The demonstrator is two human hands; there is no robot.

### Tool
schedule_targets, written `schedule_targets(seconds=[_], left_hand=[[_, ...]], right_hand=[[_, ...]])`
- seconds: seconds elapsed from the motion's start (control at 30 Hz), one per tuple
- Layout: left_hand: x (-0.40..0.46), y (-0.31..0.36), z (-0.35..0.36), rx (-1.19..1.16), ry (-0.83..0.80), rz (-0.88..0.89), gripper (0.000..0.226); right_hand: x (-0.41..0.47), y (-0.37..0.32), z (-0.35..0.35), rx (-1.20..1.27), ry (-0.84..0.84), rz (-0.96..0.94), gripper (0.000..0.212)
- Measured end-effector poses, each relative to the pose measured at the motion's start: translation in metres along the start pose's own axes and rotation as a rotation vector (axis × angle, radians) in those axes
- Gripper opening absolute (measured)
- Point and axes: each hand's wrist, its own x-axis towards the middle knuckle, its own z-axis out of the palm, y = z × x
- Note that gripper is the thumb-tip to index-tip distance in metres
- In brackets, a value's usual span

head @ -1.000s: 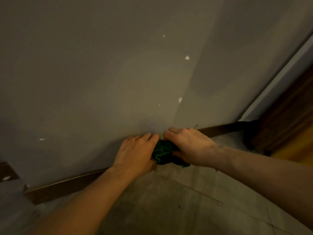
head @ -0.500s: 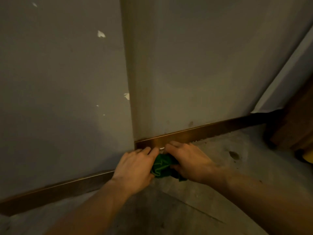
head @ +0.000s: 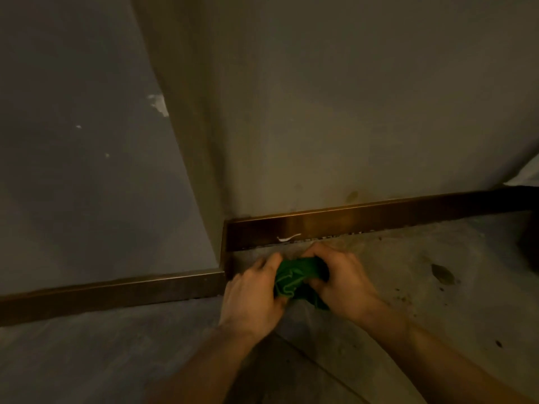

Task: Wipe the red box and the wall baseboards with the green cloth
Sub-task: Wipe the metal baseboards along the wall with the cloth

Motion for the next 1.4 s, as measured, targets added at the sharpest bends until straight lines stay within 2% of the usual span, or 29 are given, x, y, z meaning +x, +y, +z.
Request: schedule_targets(seconds=[0.17,0.3,0.47,0.67,0.8,0.87,0.93,1.0,1.1,1.23,1.4], left_hand=[[0.011,-0.003,0.015,-0.165,0.016,-0.131,0.033],[0.020,-0.005,0.028,-0.209,0.098,-0.185,0.028],[0.023,-0.003,0.035,-0.371,0.144,-0.314,0.027],[0.025,0.007,0.046,-0.525,0.195,-0.414,0.021],[0.021,-0.001,0.051,-0.591,0.048,-0.267,0.039],[0.018,-0.008,0.052,-0.525,0.012,-0.170,0.050],[0.018,-0.018,0.055,-0.303,0.055,-0.099,0.063],[0.018,-0.027,0.064,-0.052,0.106,-0.075,0.084],[0.020,-0.035,0.081,0.136,0.048,-0.029,0.115],[0.023,-0.043,0.103,0.207,-0.035,-0.011,0.117],[0.023,-0.045,0.110,0.237,-0.035,-0.017,0.111]], right_hand=[[0.015,0.013,0.022,0.164,0.019,0.111,0.039],[0.025,0.019,0.032,0.302,0.027,0.192,0.035],[0.027,0.011,0.032,0.653,-0.029,0.354,0.027],[0.025,0.003,0.047,0.673,-0.071,0.346,0.068],[0.030,0.015,0.042,0.660,-0.099,0.373,0.074],[0.029,0.024,0.036,0.638,-0.109,0.349,0.073],[0.029,0.033,0.031,0.608,-0.072,0.323,0.071],[0.028,0.042,0.027,0.553,-0.006,0.325,0.072],[0.027,0.054,0.022,0.412,0.096,0.294,0.078],[0.026,0.063,0.014,0.275,0.167,0.192,0.082],[0.031,0.058,0.017,-0.087,0.180,0.019,0.072]])
